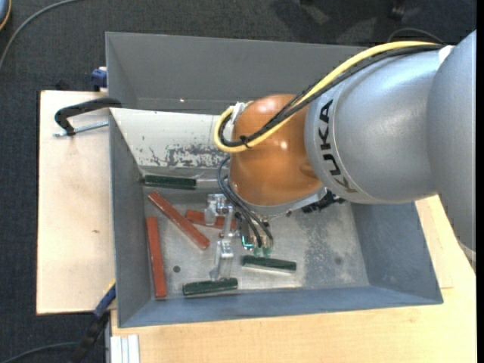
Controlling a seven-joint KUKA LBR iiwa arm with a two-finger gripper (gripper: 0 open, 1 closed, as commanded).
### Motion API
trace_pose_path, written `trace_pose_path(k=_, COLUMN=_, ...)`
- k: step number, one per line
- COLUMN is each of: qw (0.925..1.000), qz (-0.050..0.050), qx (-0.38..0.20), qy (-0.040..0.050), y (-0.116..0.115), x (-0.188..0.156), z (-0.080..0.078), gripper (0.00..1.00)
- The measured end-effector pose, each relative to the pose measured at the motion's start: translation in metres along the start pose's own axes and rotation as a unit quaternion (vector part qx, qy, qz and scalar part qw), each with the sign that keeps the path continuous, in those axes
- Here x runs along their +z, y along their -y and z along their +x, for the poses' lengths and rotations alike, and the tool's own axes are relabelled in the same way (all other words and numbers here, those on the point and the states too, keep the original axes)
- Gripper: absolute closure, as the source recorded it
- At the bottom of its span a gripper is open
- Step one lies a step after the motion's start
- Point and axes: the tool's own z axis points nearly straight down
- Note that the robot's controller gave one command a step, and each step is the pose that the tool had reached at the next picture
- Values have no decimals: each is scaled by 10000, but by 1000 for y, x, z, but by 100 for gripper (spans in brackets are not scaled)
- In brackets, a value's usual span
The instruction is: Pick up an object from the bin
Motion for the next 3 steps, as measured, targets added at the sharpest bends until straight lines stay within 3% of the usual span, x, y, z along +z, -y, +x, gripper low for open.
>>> trace_pose_path(k=1, qw=10000, qz=16, qx=-72, qy=14, y=82, x=91, z=-45, gripper=0)
trace_pose_path(k=2, qw=9999, qz=-7, qx=-100, qy=42, y=77, x=87, z=-45, gripper=100)
trace_pose_path(k=3, qw=9986, qz=-16, qx=513, qy=96, y=96, x=-55, z=-25, gripper=100)
